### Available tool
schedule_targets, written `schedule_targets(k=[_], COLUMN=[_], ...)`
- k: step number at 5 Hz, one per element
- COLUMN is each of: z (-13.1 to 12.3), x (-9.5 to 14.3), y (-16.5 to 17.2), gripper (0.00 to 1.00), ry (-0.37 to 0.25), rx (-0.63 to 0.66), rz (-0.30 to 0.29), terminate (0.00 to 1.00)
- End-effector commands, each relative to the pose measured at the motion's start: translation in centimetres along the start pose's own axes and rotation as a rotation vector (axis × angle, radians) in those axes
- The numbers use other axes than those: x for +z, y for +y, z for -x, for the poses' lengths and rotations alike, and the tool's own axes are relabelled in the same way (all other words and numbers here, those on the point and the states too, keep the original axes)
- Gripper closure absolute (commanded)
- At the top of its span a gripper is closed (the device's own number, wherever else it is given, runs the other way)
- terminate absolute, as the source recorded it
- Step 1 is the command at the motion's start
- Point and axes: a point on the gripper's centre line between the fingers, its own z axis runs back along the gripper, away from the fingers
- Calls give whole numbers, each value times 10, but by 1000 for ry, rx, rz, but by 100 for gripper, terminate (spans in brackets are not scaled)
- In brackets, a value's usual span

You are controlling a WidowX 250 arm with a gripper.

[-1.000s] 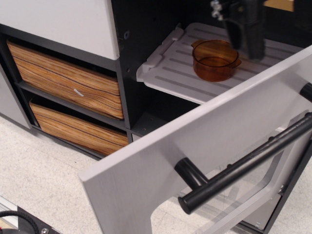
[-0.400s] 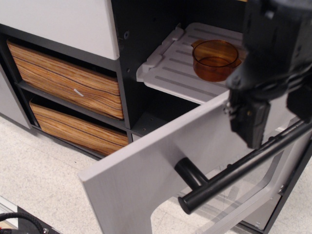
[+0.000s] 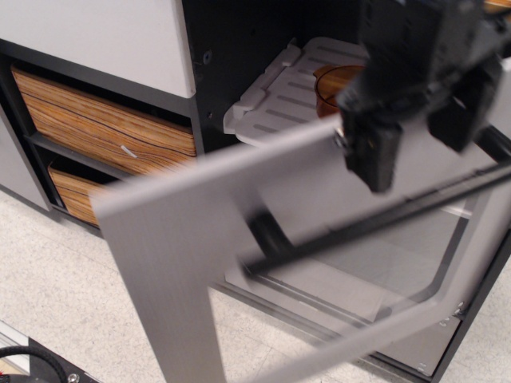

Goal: Close oven

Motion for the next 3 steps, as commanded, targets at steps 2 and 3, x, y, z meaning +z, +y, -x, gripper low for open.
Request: schedule_targets(k=[2,3], z=[-29,-35], x=[11,-39], y=[3,6], gripper=[0,0], ry=[72,9], rx=[-161,-233], rz=[92,0], terminate=[0,0])
